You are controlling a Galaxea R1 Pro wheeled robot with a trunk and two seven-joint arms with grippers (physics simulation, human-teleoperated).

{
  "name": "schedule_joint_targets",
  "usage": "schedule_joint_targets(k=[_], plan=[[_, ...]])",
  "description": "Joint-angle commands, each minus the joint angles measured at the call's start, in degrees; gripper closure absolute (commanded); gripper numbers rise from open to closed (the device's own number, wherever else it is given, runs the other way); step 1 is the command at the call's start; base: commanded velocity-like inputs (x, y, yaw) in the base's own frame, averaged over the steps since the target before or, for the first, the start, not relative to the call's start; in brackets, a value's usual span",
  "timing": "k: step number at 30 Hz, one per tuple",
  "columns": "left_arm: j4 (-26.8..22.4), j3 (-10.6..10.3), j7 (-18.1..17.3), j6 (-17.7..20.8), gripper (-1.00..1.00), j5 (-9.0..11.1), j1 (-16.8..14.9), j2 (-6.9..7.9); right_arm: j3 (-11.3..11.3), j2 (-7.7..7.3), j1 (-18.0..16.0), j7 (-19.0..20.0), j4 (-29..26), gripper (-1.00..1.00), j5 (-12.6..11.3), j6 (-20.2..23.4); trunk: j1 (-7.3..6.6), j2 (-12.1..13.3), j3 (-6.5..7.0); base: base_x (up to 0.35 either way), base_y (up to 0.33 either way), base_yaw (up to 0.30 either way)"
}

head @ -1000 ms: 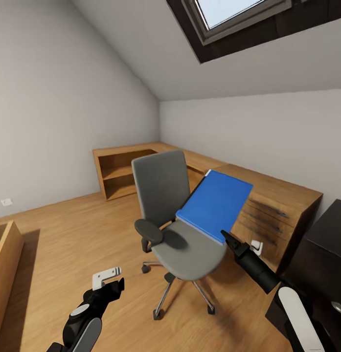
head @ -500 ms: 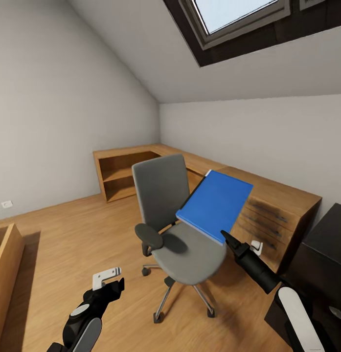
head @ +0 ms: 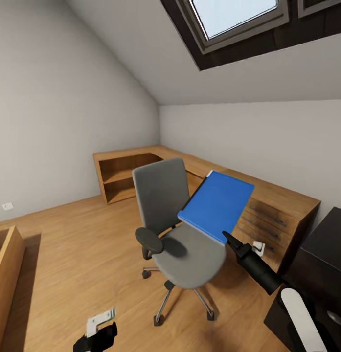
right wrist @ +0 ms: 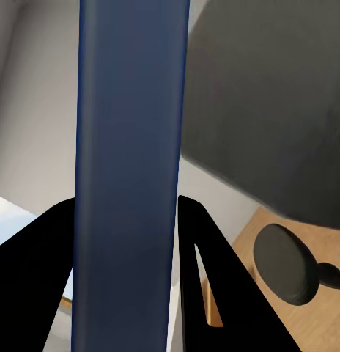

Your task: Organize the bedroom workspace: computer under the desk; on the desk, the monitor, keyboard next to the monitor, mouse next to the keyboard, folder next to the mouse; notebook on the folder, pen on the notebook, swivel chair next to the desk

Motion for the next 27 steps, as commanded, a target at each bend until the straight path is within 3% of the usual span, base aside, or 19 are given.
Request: schedule_joint_targets(k=[1, 4, 7, 10, 11, 13, 14, 15, 16, 17, 18, 20, 21, 23, 26, 27], plan=[[2.03, -0.92, 0.35, -2.3, -1.0, 0.27, -0.03, 0.07, -0.08, -0.02, -0.03, -0.01, -0.06, 1.0, -0.34, 0.51, -0.23, 0.38, 0.13, 0.0, 0.0, 0.0], [8.44, -2.17, 0.36, -5.75, -1.0, 0.28, 0.0, 0.07, -0.15, -0.06, -0.01, -0.32, -0.9, 1.0, -0.43, 1.72, -0.89, 1.59, 0.67, 0.0, 0.0, 0.0], [13.11, -2.66, 0.33, -6.84, -1.0, 0.09, 0.01, 0.02, -0.44, 0.08, 0.0, -1.59, -2.14, 1.0, -0.5, 3.8, -1.55, 2.79, 1.2, 0.0, 0.0, 0.0], [15.5, -2.89, 0.26, -7.53, -1.0, 0.0, 0.02, 0.04, -1.5, 0.29, -0.05, -8.23, -3.8, 1.0, -1.92, 5.19, -2.21, 3.99, 1.74, 0.0, 0.0, 0.0], [15.96, -2.93, 0.24, -7.72, -1.0, -0.02, 0.02, 0.05, -1.91, 0.35, -0.11, -12.49, -5.0, 1.0, -4.1, 5.45, -2.43, 4.4, 1.92, 0.0, 0.0, 0.0], [16.28, -2.96, 0.24, -7.87, -1.0, -0.03, 0.02, 0.06, -2.17, 0.33, -0.25, -17.13, -5.96, 1.0, -7.48, 5.61, -2.87, 5.2, 2.28, 0.0, 0.0, 0.0], [16.52, -2.97, 0.23, -7.97, -1.0, -0.04, 0.02, 0.05, -2.37, 0.2, -0.42, -21.73, -6.53, 1.0, -11.96, 5.73, -3.09, 5.6, 2.46, 0.0, 0.0, 0.0], [16.6, -2.98, 0.23, -8.0, -1.0, -0.04, 0.02, 0.03, -2.44, 0.11, -0.53, -23.9, -6.71, 1.0, -14.49, 5.78, -3.31, 6.0, 2.64, 0.0, 0.0, 0.0], [16.72, -2.99, 0.23, -8.05, -1.0, -0.04, 0.02, 0.02, -2.54, -0.11, -0.81, -27.86, -6.91, 1.0, -19.72, 5.82, -3.53, 6.4, 2.82, 0.0, 0.0, 0.0], [16.77, -2.99, 0.23, -8.07, -1.0, -0.04, 0.02, 0.01, -2.58, -0.28, -0.95, -29.7, -6.97, 1.0, -22.27, 5.84, -3.75, 6.8, 3.0, 0.0, 0.0, 0.0], [16.83, -3.0, 0.22, -8.1, -1.0, -0.04, 0.02, 0.0, -2.63, -0.61, -1.18, -33.31, -7.03, 1.0, -26.94, 5.76, -3.97, 7.2, 3.18, 0.0, 0.0, 0.0], [16.87, -3.0, 0.22, -8.11, -1.0, -0.05, 0.02, -0.01, -2.67, -0.75, -1.32, -37.14, -7.16, 1.0, -30.67, 5.62, -4.4, 8.01, 3.54, 0.0, 0.0, 0.0], [16.9, -3.0, 0.22, -8.17, -1.0, -0.05, 0.02, -0.01, -2.7, -0.82, -1.42, -41.05, -7.26, 1.0, -33.18, 5.5, -4.62, 8.41, 3.72, 0.0, 0.0, 0.0], [16.94, -3.0, 0.22, -8.24, -1.0, -0.05, 0.02, 0.0, -2.85, -0.88, -1.5, -45.86, -7.36, 1.0, -35.32, 5.39, -5.06, 9.21, 4.08, 0.0, 0.0, 0.0], [17.0, -3.0, 0.22, -8.29, -1.0, -0.06, 0.02, 0.05, -3.12, -0.98, -1.56, -49.14, -7.23, 1.0, -36.74, 5.32, -5.72, 10.41, 4.62, 0.0, 0.0, 0.0], [17.01, -3.0, 0.22, -8.31, -1.0, -0.02, 0.02, 0.05, -5.02, -1.17, -1.49, -48.72, -7.28, 1.0, -37.36, 5.76, -5.94, 10.81, 4.8, 0.0, 0.0, 0.0]])
